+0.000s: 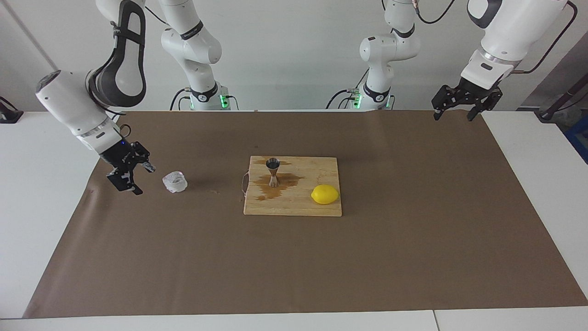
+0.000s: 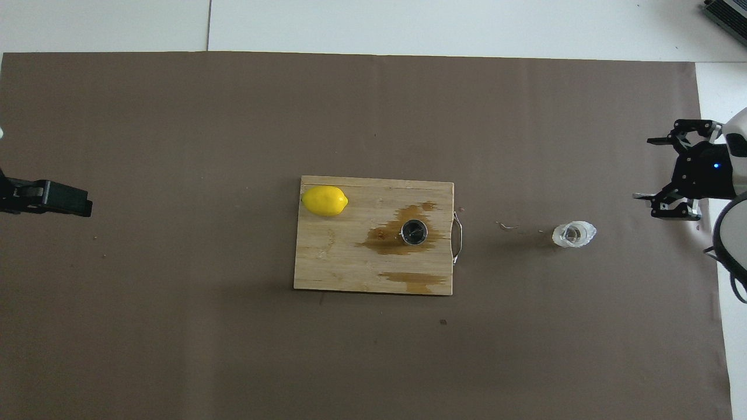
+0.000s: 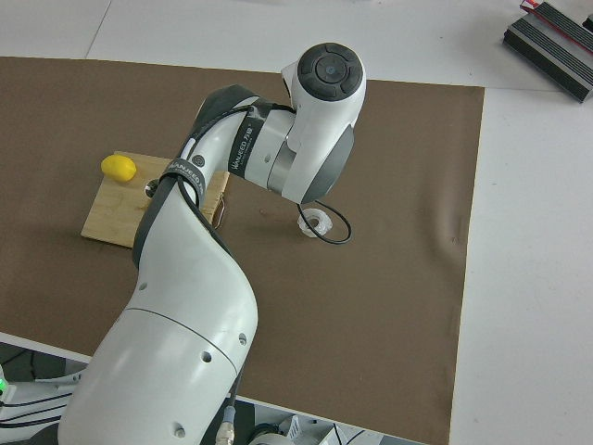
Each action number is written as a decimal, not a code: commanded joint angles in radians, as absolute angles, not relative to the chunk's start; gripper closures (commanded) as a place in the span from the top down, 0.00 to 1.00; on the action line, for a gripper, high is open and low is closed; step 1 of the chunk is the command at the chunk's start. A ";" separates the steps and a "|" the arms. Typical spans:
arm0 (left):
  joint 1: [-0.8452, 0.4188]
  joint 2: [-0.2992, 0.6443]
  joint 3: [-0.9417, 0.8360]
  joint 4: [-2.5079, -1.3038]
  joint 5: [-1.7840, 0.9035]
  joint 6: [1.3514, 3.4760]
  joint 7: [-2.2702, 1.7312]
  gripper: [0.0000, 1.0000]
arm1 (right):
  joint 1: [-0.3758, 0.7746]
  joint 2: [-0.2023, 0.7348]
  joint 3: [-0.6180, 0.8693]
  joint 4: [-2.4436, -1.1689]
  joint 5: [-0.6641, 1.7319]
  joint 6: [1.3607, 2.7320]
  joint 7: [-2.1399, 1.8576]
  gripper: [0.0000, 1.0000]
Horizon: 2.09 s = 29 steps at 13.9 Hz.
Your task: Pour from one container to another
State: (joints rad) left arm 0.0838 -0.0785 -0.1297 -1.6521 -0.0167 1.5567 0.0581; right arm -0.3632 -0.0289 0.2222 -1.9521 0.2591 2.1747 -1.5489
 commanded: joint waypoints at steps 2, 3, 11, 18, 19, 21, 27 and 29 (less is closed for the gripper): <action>0.083 -0.095 -0.126 -1.660 -0.012 1.543 0.064 1.00 | -0.298 -0.018 0.227 -1.839 0.218 2.148 -1.213 1.00; 0.083 -0.095 -0.126 -1.660 -0.012 1.543 0.064 1.00 | -0.282 -0.020 0.227 -1.830 0.218 2.145 -1.112 1.00; 0.083 -0.095 -0.126 -1.660 -0.012 1.543 0.064 1.00 | -0.132 -0.058 0.229 -1.813 0.028 2.108 -0.248 1.00; 0.083 -0.095 -0.126 -1.660 -0.011 1.543 0.064 1.00 | -0.112 -0.045 0.229 -1.715 -0.011 1.912 0.165 1.00; 0.083 -0.095 -0.126 -1.660 -0.012 1.543 0.064 1.00 | -0.112 -0.043 0.229 -1.689 -0.011 1.861 0.188 1.00; 0.083 -0.095 -0.126 -1.660 -0.012 1.543 0.064 1.00 | -0.115 -0.043 0.229 -1.672 -0.031 1.812 0.201 1.00; 0.083 -0.095 -0.126 -1.660 -0.012 1.543 0.064 1.00 | -0.062 -0.054 0.172 -1.671 -0.041 1.712 0.239 1.00; 0.083 -0.095 -0.126 -1.660 -0.012 1.543 0.064 1.00 | -0.049 -0.060 0.150 -1.678 -0.048 1.701 0.239 1.00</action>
